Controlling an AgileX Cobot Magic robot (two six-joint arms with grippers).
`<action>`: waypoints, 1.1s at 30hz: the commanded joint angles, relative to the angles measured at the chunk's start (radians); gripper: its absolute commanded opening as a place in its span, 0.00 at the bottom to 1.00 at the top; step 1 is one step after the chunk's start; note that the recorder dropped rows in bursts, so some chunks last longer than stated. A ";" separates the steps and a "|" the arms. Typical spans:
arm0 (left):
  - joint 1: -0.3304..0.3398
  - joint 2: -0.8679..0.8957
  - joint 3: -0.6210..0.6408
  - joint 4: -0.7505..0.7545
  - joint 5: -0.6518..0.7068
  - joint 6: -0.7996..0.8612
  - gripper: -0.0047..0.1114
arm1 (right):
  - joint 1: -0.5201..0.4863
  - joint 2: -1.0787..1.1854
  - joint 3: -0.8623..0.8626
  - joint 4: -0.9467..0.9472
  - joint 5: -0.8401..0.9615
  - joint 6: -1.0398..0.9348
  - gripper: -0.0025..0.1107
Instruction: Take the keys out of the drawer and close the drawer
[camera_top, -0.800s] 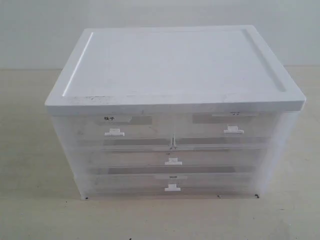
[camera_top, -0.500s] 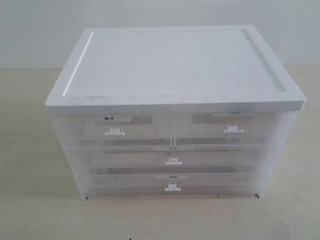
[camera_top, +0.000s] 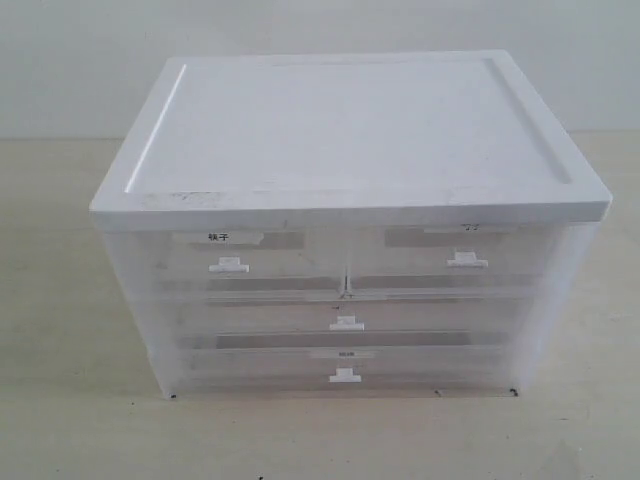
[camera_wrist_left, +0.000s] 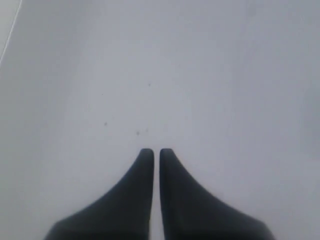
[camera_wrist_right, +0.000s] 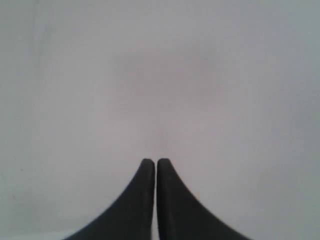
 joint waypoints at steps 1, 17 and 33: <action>0.002 -0.003 0.003 0.000 -0.144 -0.329 0.08 | -0.003 -0.004 0.000 -0.001 -0.107 0.187 0.02; 0.002 0.419 -0.263 1.244 -0.552 -0.950 0.08 | -0.003 0.186 -0.235 -0.581 -0.100 0.572 0.04; 0.001 1.036 -0.051 1.145 -0.779 -0.237 0.08 | -0.001 0.809 -0.330 -0.874 -0.569 0.399 0.09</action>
